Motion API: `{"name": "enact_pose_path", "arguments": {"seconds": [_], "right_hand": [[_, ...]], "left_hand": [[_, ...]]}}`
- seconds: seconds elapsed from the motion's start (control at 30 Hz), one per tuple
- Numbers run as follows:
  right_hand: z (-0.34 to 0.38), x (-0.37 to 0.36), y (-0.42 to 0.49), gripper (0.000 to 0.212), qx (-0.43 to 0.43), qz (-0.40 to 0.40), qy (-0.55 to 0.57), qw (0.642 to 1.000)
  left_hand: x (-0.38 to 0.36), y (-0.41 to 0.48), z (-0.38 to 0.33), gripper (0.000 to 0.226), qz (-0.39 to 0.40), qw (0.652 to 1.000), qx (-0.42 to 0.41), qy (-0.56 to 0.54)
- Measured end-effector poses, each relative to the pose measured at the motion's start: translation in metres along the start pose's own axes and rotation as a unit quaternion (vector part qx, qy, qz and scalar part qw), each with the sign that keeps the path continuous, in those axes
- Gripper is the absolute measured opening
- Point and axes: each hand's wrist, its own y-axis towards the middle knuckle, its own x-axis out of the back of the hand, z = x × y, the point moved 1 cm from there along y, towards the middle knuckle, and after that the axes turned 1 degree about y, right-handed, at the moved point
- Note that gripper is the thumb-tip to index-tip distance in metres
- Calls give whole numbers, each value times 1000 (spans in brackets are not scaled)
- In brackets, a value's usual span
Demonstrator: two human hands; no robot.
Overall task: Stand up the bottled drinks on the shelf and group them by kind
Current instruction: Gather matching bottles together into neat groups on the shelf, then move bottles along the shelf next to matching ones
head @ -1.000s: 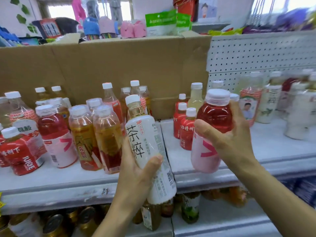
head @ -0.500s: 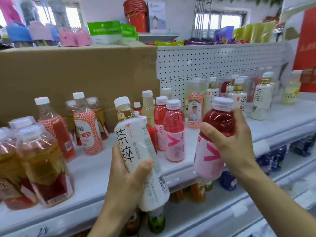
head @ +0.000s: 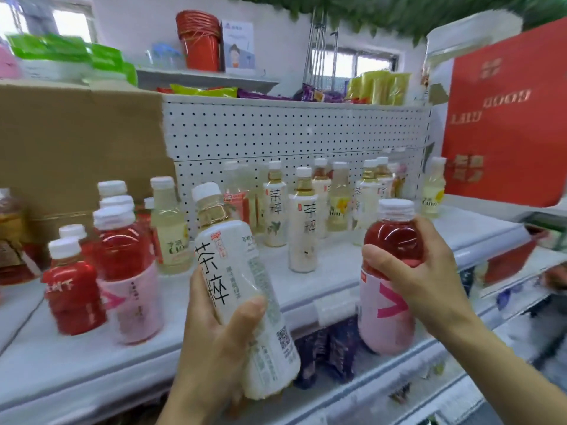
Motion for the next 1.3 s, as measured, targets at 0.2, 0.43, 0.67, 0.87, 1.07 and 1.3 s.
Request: {"name": "enact_pose_path", "arguments": {"seconds": [0.2, 0.43, 0.67, 0.87, 1.07, 1.3], "right_hand": [[-38, 54, 62, 42, 25, -15, -2, 1000], [-67, 22, 126, 47, 25, 43, 41, 998], [-107, -11, 167, 55, -7, 78, 0, 997], [-120, -27, 172, 81, 36, -16, -69, 997], [-97, -67, 140, 97, 264, 54, -62, 961], [-119, -112, 138, 120, -3, 236, 59, 970]], "left_hand": [[-73, 16, 8, 77, -23, 1000, 3, -4], [-96, 41, 15, 79, -50, 997, 12, 54], [-86, 40, 19, 56, -110, 991, 43, 67], [-74, 41, 15, 57, -146, 985, 40, 84], [-69, 41, 18, 53, -158, 982, 46, 93], [-55, 41, 12, 48, -171, 975, 57, 132]]}}
